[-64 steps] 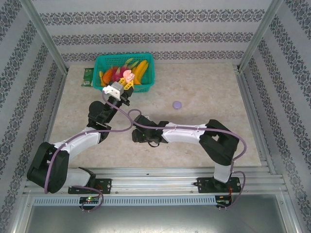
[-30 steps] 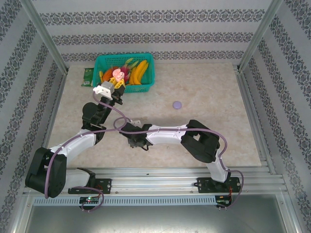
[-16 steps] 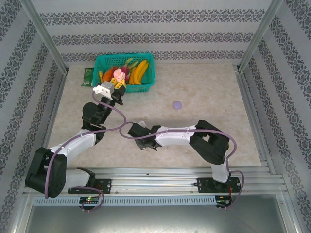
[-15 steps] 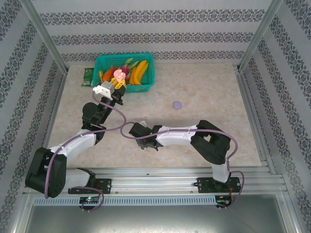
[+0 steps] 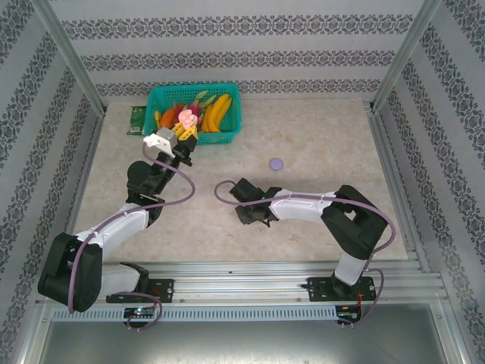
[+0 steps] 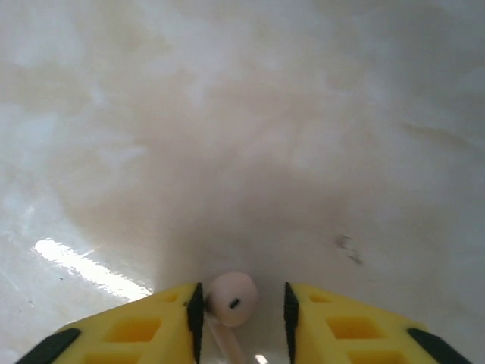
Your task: Insert the wireless bluetooth earbuds into the charging case
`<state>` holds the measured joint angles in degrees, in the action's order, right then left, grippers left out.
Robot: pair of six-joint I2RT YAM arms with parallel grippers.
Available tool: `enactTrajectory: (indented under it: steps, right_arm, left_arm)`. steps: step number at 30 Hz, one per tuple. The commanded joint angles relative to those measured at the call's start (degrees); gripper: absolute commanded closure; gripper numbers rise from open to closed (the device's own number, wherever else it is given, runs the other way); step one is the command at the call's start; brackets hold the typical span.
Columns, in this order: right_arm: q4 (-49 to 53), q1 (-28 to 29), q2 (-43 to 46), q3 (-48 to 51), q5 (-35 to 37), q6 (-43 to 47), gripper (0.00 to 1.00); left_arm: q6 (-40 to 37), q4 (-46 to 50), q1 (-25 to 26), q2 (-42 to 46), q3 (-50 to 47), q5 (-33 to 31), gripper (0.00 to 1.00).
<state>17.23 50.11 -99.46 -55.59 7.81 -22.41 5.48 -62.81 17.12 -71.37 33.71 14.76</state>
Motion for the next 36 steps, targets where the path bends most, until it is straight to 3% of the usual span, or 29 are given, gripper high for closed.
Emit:
enactTrajectory:
  steps: [1,8,15,28,36]
  right_arm:
    - [1.25,-0.45,4.41,0.43,-0.52,-2.93,0.60]
    - [7.63,0.95,6.88,-1.60,2.76,-19.86,0.58]
    - [14.34,5.70,0.35,-5.77,9.62,-32.59,0.57]
    - [16.25,8.34,-6.71,-10.54,15.60,-32.03,0.59]
    - [14.95,6.87,-8.09,-12.19,14.65,-29.50,0.59]
  left_arm:
    - [1.99,-1.00,-0.16,1.28,-0.84,1.14,1.00]
    - [2.00,-1.40,0.48,0.98,-1.81,0.75,1.00]
    - [1.91,-1.44,0.59,0.73,-2.25,0.44,1.00]
    - [1.73,-1.34,0.54,0.56,-2.04,0.44,1.00]
    - [1.96,-1.70,0.55,-0.16,-1.90,0.37,1.00]
